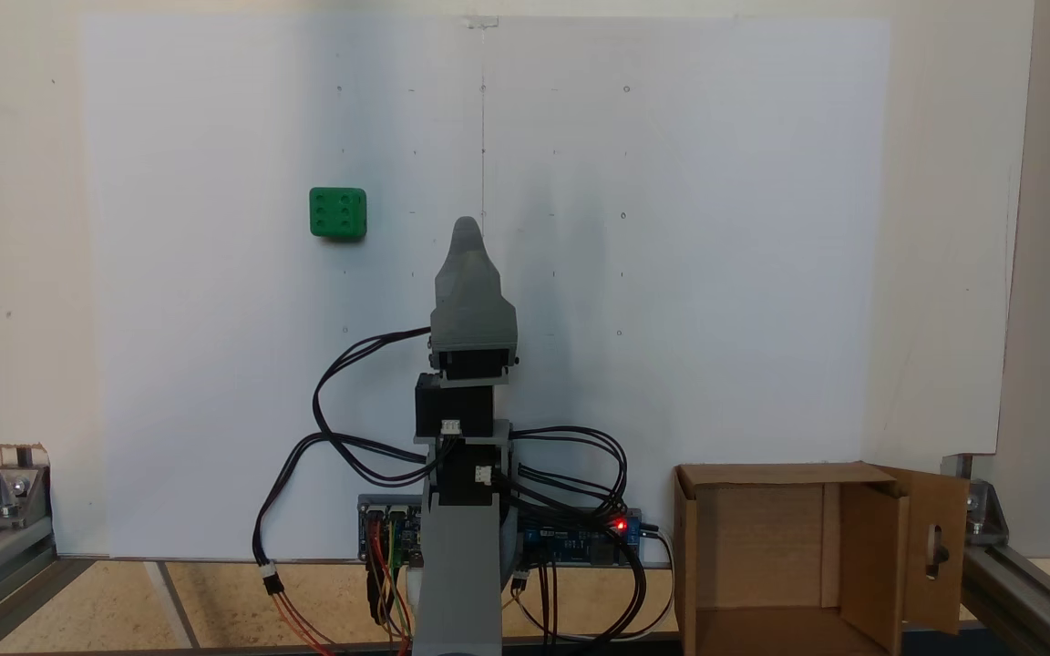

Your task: Grasp a green dice and put it in the bin.

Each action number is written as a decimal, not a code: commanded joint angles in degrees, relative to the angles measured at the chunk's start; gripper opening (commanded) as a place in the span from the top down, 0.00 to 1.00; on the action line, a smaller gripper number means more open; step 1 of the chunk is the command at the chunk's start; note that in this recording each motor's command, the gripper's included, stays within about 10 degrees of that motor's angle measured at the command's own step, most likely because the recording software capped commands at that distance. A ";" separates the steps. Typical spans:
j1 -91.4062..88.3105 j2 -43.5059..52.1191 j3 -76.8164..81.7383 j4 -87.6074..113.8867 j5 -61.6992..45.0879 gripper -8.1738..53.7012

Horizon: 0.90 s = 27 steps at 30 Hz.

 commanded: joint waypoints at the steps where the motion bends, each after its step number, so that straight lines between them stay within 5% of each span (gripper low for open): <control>1: 3.87 6.50 2.72 5.80 -6.33 0.17; 27: 1.14 6.42 2.72 9.05 -6.24 0.17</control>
